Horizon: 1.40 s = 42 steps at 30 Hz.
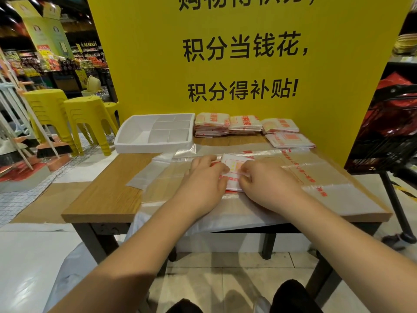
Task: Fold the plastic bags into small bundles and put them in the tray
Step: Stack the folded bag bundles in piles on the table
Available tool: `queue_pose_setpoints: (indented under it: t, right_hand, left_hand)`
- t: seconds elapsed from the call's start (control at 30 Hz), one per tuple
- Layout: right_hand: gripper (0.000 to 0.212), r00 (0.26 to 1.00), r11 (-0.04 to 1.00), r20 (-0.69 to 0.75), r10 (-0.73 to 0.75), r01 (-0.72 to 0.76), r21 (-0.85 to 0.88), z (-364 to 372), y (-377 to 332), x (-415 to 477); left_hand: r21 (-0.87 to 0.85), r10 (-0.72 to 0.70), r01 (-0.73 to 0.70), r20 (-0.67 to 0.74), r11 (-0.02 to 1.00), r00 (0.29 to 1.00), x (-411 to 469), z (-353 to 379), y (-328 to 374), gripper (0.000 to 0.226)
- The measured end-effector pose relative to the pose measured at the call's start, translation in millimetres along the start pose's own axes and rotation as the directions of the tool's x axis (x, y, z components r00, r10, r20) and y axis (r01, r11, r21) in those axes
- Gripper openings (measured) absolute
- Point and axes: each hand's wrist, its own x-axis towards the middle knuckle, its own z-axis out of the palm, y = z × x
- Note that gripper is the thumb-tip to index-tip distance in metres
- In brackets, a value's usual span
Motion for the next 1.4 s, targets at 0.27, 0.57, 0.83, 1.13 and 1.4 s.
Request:
queue_pose_setpoints:
  t: [0.27, 0.57, 0.83, 1.13, 1.4]
  right_hand:
    - [0.037, 0.996, 0.983, 0.002, -0.092, 0.091, -0.159, -0.2, -7.1, 19.6]
    - [0.048, 0.982, 0.974, 0.134, -0.136, 0.157, -0.164, 19.8, 8.8, 36.0]
    - [0.1, 0.855, 0.959, 0.48, -0.195, 0.269, -0.09, -5.0, 36.3, 33.4]
    - [0.114, 0.763, 0.974, 0.624, -0.168, 0.224, -0.012, -24.5, 44.5, 51.1]
    - [0.115, 0.809, 0.981, 0.566, -0.16, 0.193, 0.001, -30.8, 33.7, 46.6]
  left_hand:
    - [0.08, 0.133, -0.145, 0.146, 0.986, 0.98, 37.2, -8.8, -10.2, 0.007]
    - [0.212, 0.208, -0.265, 0.259, 0.941, 0.943, 45.9, -0.1, -22.0, 0.046]
    - [0.129, 0.136, -0.235, 0.522, 0.963, 0.842, 49.8, -18.0, -39.9, 0.082]
    - [0.1, 0.095, -0.206, 0.641, 0.974, 0.761, 67.8, -35.5, -39.2, 0.105]
    - [0.081, 0.127, -0.213, 0.584, 0.974, 0.802, 67.1, -40.1, -26.0, 0.1]
